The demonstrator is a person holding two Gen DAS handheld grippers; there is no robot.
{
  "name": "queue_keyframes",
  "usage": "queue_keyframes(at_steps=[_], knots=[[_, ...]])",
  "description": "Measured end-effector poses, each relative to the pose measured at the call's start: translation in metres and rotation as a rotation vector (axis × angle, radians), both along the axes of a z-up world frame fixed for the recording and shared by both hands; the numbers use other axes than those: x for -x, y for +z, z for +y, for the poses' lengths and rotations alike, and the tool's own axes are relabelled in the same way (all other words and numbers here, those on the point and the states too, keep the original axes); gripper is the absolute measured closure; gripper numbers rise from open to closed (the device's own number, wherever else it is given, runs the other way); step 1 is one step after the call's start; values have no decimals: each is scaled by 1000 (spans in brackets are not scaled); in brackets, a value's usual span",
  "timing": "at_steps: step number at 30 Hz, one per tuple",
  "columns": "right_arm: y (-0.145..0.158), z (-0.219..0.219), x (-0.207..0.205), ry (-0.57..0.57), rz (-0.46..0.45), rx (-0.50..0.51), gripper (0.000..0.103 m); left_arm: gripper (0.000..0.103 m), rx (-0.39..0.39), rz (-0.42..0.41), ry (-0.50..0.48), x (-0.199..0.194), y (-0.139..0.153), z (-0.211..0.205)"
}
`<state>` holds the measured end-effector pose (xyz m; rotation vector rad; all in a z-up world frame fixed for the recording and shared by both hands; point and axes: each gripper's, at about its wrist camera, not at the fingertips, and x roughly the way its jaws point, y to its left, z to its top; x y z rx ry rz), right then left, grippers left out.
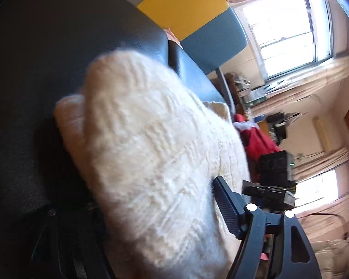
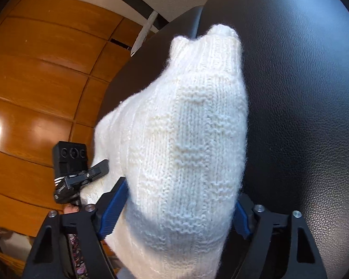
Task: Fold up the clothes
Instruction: 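Lift the sweater bundle with both grippers and carry it toward the green glass table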
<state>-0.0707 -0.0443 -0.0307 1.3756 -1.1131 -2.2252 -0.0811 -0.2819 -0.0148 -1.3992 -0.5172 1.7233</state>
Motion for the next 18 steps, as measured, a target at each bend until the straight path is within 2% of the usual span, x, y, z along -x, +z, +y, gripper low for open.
queue_keyframes(at_steps=[1,5,9,12,18], knots=[[1,-2,0,1,4,-9,30,29,7,7,25,-3,1,-1],[1,2,0,-14,17,2,41,44,44,29,129,-14,6,-8],[6,-3,1,4,65,-50,50,54,128,118,187,-32,23,-11],[17,-15,5,37,107,-87,53,58,196,198,219,-46,40,-13],[29,-35,13,89,148,-73,55,60,294,295,290,-79,71,-10]])
